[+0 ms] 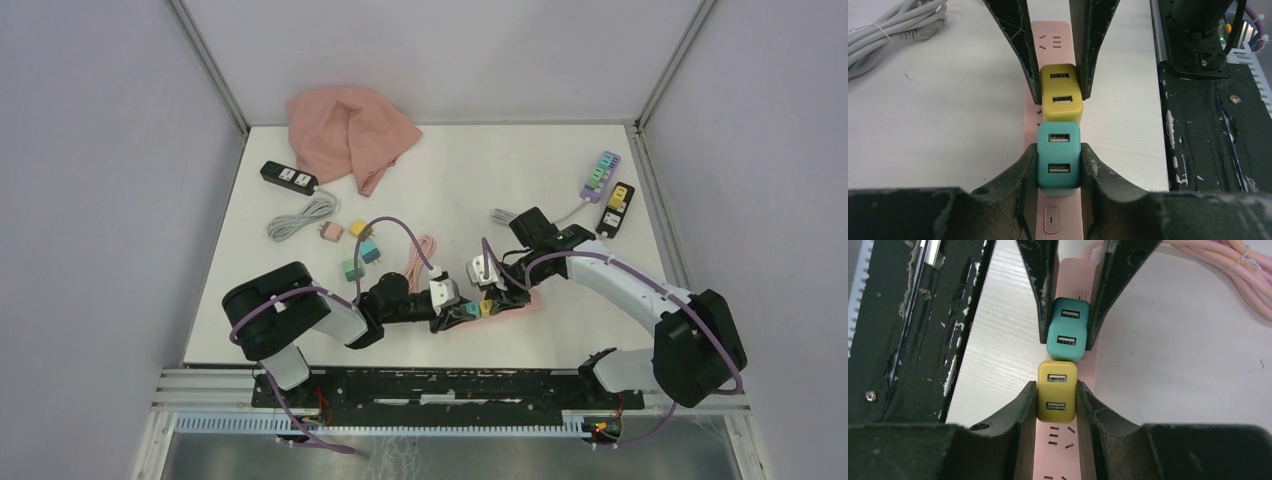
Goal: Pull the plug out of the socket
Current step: Remove the plug from the socket.
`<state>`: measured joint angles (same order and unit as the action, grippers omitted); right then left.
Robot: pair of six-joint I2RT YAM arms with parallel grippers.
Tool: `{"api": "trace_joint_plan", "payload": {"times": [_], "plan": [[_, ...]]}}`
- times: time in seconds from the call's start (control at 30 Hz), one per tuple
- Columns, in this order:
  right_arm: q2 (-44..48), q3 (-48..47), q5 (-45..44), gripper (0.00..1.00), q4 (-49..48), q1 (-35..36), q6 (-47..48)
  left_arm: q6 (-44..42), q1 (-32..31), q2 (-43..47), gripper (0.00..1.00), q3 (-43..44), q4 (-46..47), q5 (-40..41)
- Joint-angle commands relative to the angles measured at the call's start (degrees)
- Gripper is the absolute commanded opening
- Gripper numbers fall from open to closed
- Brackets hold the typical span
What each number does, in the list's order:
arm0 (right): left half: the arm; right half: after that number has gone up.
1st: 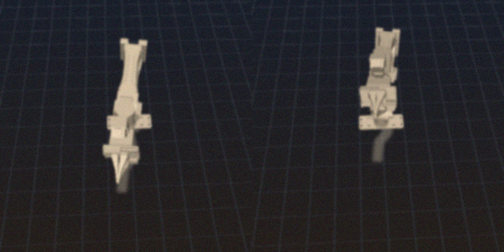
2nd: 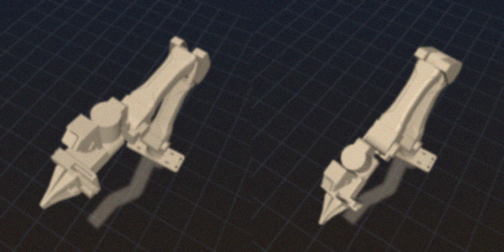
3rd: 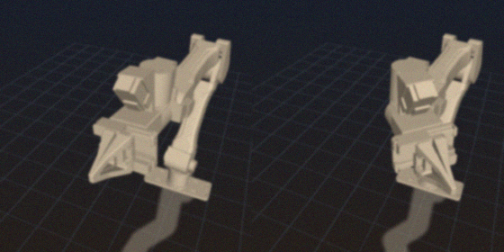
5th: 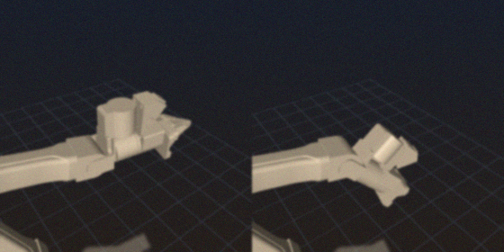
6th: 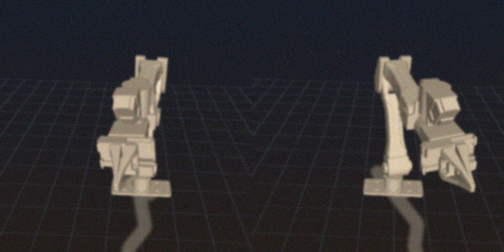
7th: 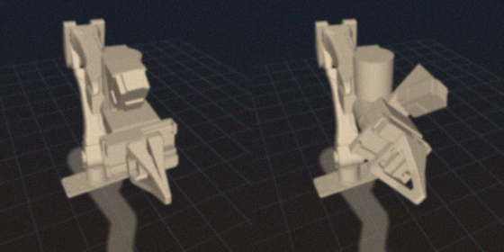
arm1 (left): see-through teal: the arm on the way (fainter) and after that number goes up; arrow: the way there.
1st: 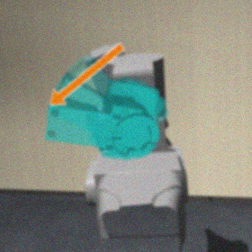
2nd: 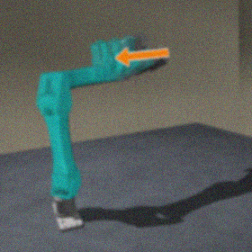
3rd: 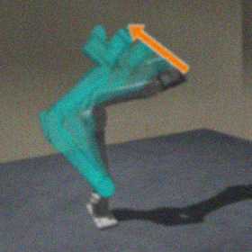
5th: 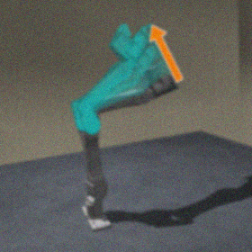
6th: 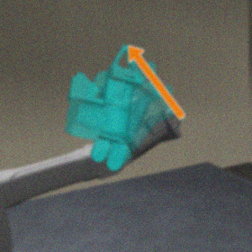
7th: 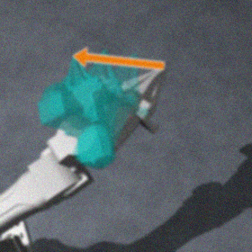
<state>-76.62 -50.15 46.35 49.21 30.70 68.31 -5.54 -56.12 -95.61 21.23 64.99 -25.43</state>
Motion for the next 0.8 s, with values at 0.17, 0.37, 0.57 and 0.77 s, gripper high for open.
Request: {"api": "trace_joint_plan", "payload": {"times": [0.17,0.37,0.57,0.77], "plan": [[4.61,-0.62,-0.26,0.0,-10.53,-4.15,-16.83,-1.82,0.78,-1.12,0.03,-0.8,-4.1,2.43],[3.24,-3.14,4.83,0.0,7.35,-4.54,2.58,-2.32,0.83,-1.17,0.03,-0.58,-4.51,2.31],[-0.65,-3.65,7.04,0.0,9.68,2.03,6.24,-2.11,0.89,-1.17,0.03,-0.41,-4.78,2.24],[1.01,-3.64,2.1,0.0,-5.78,1.1,-15.02,-1.98,0.84,-1.29,0.03,-0.65,-4.85,2.49]]}}
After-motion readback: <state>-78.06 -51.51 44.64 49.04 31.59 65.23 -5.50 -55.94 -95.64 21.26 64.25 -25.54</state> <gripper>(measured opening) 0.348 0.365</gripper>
